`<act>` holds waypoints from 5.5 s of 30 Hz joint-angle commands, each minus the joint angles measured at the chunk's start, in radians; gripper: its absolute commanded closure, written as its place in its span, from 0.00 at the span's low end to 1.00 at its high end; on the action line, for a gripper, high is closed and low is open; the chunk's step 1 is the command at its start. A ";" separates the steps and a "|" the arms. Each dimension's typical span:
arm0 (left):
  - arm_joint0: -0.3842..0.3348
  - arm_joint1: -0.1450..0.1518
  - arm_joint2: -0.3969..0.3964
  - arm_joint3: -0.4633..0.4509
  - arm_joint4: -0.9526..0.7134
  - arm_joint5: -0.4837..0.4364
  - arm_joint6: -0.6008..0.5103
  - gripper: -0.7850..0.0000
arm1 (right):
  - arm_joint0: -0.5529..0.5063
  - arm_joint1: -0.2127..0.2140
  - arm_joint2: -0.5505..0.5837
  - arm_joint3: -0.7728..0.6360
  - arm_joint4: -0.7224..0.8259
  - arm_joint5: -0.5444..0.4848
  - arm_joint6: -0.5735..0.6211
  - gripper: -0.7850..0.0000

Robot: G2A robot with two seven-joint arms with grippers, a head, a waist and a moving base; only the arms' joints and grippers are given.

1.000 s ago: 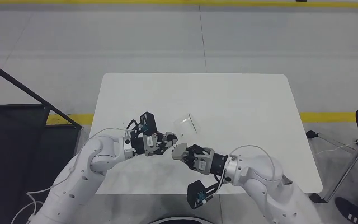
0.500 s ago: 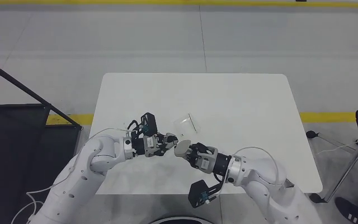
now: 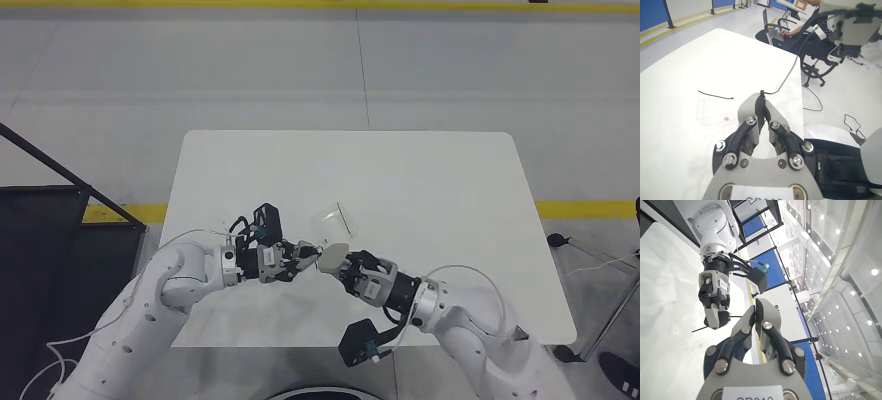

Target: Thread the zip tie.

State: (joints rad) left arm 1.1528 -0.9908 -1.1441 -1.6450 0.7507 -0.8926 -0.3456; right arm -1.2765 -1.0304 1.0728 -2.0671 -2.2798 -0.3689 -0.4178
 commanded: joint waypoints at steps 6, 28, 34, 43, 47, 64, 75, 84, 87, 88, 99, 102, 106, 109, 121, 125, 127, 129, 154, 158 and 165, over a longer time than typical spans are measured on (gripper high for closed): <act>-0.006 0.003 0.006 0.007 -0.039 -0.029 -0.030 1.00 | -0.017 0.002 0.007 -0.010 -0.027 0.012 0.003 1.00; -0.015 0.009 0.000 0.015 -0.115 -0.017 -0.052 1.00 | 0.008 0.009 -0.026 -0.019 -0.129 -0.088 -0.053 1.00; -0.014 0.010 -0.002 0.014 -0.118 -0.010 -0.045 1.00 | 0.027 0.011 -0.046 -0.016 -0.159 -0.146 -0.063 1.00; -0.012 0.010 -0.006 0.015 -0.125 -0.004 -0.032 1.00 | 0.056 0.010 -0.072 -0.012 -0.174 -0.195 -0.053 1.00; -0.011 0.010 -0.008 0.017 -0.129 -0.003 -0.025 1.00 | 0.065 0.011 -0.080 -0.009 -0.179 -0.213 -0.053 1.00; -0.011 0.011 -0.005 0.014 -0.115 -0.016 -0.023 1.00 | 0.091 0.009 -0.105 0.001 -0.167 -0.238 -0.028 1.00; -0.003 0.011 -0.010 0.003 -0.067 -0.029 0.005 1.00 | 0.104 0.002 -0.114 0.010 -0.122 -0.242 0.028 1.00; 0.004 0.010 -0.027 0.008 -0.061 0.005 0.059 1.00 | 0.098 0.001 -0.105 0.009 -0.090 -0.222 0.031 0.47; 0.009 0.009 -0.038 0.009 -0.063 0.012 0.086 1.00 | 0.092 0.000 -0.095 0.013 -0.060 -0.206 0.032 0.00; 0.011 0.009 -0.042 0.009 -0.065 0.014 0.095 1.00 | 0.091 0.000 -0.092 0.014 -0.043 -0.202 0.025 0.00; 0.054 0.006 -0.097 -0.012 -0.012 0.048 0.237 1.00 | 0.063 -0.003 0.022 0.149 0.424 -0.208 -0.197 0.00; 0.056 0.006 -0.098 -0.013 -0.012 0.046 0.241 1.00 | 0.063 -0.003 0.022 0.149 0.424 -0.208 -0.197 0.00; 0.056 0.006 -0.098 -0.013 -0.012 0.046 0.241 1.00 | 0.063 -0.003 0.022 0.149 0.424 -0.208 -0.197 0.00; 0.056 0.006 -0.098 -0.013 -0.012 0.046 0.241 1.00 | 0.063 -0.003 0.022 0.149 0.424 -0.208 -0.197 0.00; 0.091 0.003 -0.121 -0.046 0.015 0.055 0.310 1.00 | 0.201 -0.057 -0.084 0.390 0.902 -0.352 0.251 0.00; 0.093 0.002 -0.120 -0.045 0.021 0.052 0.314 1.00 | 0.201 -0.057 -0.084 0.390 0.902 -0.352 0.251 0.00; 0.093 0.002 -0.120 -0.045 0.021 0.052 0.314 1.00 | 0.201 -0.057 -0.084 0.390 0.902 -0.352 0.251 0.00; 0.093 0.002 -0.120 -0.045 0.021 0.052 0.314 1.00 | 0.201 -0.057 -0.084 0.390 0.902 -0.352 0.251 0.00; 0.093 0.002 -0.120 -0.045 0.021 0.052 0.314 1.00 | 0.331 -0.116 -0.181 0.526 1.201 -0.374 0.423 0.64; 0.093 0.002 -0.120 -0.045 0.021 0.052 0.314 1.00 | 0.334 -0.120 -0.185 0.529 1.194 -0.382 0.417 0.65; 0.093 0.002 -0.120 -0.045 0.021 0.052 0.314 1.00 | 0.336 -0.126 -0.185 0.534 1.188 -0.381 0.412 0.75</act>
State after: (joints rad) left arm 1.2455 -0.9890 -1.2640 -1.6897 0.7720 -0.8408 -0.0318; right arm -0.9409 -1.1559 0.8878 -1.5345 -1.0918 -0.7497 -0.0063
